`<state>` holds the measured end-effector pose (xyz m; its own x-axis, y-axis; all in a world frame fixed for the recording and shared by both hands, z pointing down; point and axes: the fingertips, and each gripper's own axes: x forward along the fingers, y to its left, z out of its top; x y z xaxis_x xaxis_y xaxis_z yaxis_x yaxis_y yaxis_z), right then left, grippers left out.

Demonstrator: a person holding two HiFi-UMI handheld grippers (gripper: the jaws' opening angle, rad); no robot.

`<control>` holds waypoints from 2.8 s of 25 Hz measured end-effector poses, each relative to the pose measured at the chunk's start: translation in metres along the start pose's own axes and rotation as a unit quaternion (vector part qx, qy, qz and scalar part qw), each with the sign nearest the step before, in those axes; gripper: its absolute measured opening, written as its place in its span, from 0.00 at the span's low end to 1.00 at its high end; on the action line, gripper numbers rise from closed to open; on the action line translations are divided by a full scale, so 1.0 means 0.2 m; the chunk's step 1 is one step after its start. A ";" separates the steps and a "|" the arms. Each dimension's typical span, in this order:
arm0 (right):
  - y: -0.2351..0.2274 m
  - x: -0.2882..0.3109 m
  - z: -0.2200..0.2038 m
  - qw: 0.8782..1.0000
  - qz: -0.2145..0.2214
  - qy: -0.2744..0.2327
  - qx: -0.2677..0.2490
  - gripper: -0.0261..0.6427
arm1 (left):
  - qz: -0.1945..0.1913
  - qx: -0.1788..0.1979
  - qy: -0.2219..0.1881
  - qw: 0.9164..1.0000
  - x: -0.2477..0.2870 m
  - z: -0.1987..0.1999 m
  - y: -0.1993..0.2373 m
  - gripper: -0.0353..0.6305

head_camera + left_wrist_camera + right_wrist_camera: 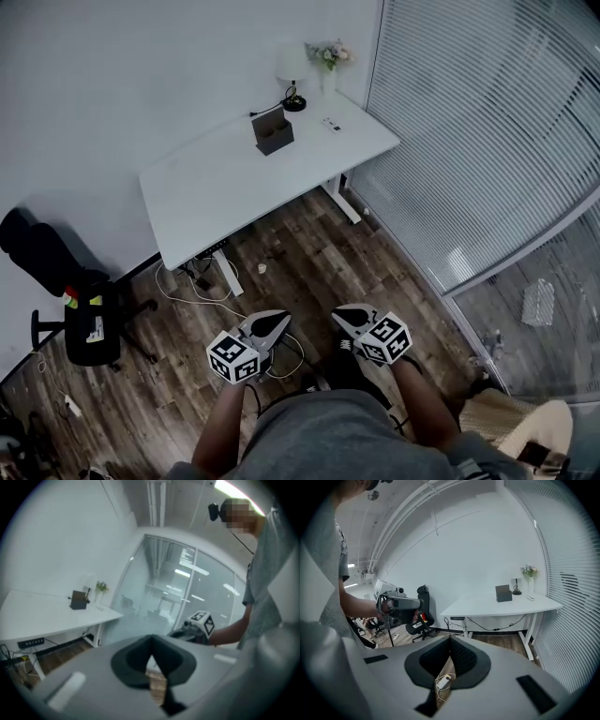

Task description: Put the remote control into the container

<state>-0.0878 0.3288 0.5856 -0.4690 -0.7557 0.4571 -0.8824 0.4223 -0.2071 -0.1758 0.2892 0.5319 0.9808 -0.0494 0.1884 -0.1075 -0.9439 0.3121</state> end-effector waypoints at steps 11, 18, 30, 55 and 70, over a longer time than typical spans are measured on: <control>-0.29 0.10 0.05 0.999 0.024 0.015 -0.014 0.06 | 0.029 0.007 0.011 1.000 0.20 0.09 0.13 0.05; -0.51 0.11 0.05 0.998 0.049 0.038 -0.031 0.06 | 0.084 0.001 -0.007 0.996 0.33 0.22 0.26 0.05; -0.92 0.08 0.04 0.993 0.096 0.069 -0.024 0.06 | 0.121 -0.004 -0.007 0.993 0.70 0.33 0.33 0.05; -1.50 0.07 0.06 0.997 0.024 0.071 0.022 0.06 | 0.051 0.000 -0.001 0.999 1.24 0.49 0.68 0.05; -1.72 0.58 0.40 0.996 0.011 0.092 0.010 0.06 | 0.028 -0.004 0.003 1.000 1.27 0.70 1.33 0.05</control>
<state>0.1590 0.0560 0.6409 -0.4749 -0.6417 0.6023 -0.8736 0.4264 -0.2345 0.0681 -0.0200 0.5328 0.9723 -0.1001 0.2114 -0.1634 -0.9372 0.3081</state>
